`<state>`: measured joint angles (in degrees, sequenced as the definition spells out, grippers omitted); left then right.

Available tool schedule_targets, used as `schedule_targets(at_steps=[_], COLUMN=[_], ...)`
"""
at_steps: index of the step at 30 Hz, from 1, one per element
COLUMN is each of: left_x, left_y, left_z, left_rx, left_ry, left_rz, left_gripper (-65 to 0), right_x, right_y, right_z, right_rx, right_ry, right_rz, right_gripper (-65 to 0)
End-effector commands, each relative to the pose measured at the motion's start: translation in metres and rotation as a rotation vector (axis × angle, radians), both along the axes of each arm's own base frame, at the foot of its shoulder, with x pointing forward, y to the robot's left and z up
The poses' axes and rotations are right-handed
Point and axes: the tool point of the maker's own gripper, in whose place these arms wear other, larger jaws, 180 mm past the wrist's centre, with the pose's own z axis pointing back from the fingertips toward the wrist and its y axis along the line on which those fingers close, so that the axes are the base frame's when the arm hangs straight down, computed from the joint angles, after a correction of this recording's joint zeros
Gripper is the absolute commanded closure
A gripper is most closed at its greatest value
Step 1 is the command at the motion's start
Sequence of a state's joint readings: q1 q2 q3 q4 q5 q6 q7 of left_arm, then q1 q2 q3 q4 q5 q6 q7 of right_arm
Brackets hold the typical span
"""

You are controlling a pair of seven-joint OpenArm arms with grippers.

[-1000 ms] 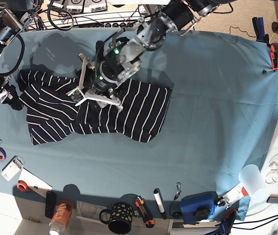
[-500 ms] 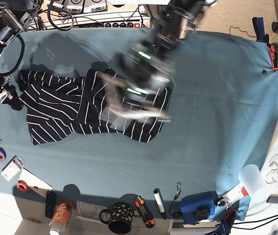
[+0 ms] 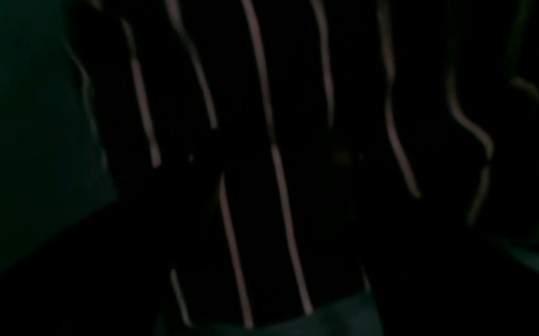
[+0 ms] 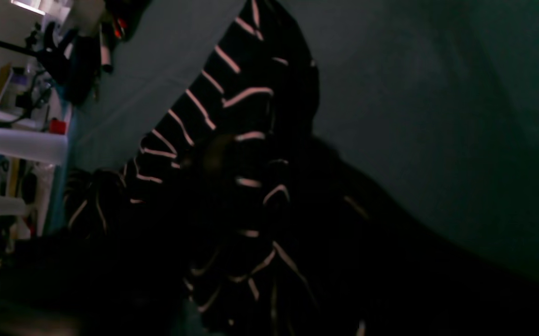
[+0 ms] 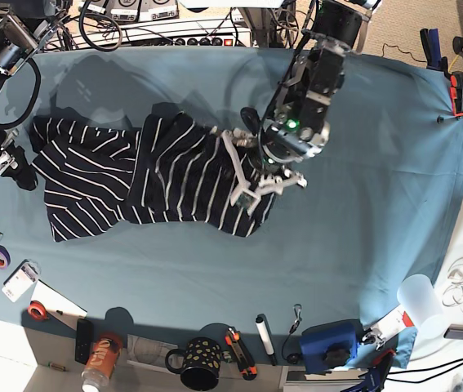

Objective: Layout the t-shirt on the table in an organized manner, then fold the t-shirt properly
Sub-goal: 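Lift the left gripper off the stack and lower the right gripper to the shirt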

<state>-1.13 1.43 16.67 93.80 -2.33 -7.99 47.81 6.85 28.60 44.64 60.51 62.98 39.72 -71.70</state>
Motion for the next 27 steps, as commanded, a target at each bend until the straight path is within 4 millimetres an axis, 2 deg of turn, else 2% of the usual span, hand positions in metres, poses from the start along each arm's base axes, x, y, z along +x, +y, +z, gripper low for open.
schedule_targets(at_steps=[1, 3, 7, 12, 16, 18, 20, 27], left_x=[0.009, 0.010, 0.009, 0.012, 0.014, 0.014, 0.014, 0.014], left_y=[0.000, 0.002, 0.001, -0.004, -0.008, -0.009, -0.010, -0.010], left_z=[0.005, -0.004, 0.002, 0.042, 0.081, 0.095, 0.100, 0.100], left_rx=[0.007, 0.027, 0.022, -0.036, -0.096, -0.118, -0.127, -0.126], left_ry=[-0.021, 0.001, 0.014, -0.033, -0.118, -0.150, -0.162, -0.159], left_rz=[0.011, 0.010, 0.007, -0.004, -0.011, -0.013, -0.013, -0.013], left_gripper=[-30.5, -30.5, -30.5, -30.5, -30.5, -30.5, -30.5, -30.5], right_x=[0.008, 0.005, 0.001, 0.000, -0.003, 0.000, 0.004, 0.029], right_y=[-0.011, -0.009, -0.004, -0.006, -0.016, -0.011, 0.000, 0.032], right_z=[0.024, 0.020, 0.014, 0.012, -0.005, -0.011, -0.021, -0.030], right_rx=[-0.029, -0.028, -0.025, -0.037, -0.107, -0.097, -0.081, -0.043], right_ry=[-0.060, -0.040, 0.000, 0.013, 0.071, 0.081, 0.109, 0.128], right_rz=[-0.006, 0.009, 0.037, 0.035, -0.003, 0.010, 0.043, 0.135], right_gripper=[-30.7, -35.9, -36.3, -36.3, -36.3, -36.3, -36.3, -36.3])
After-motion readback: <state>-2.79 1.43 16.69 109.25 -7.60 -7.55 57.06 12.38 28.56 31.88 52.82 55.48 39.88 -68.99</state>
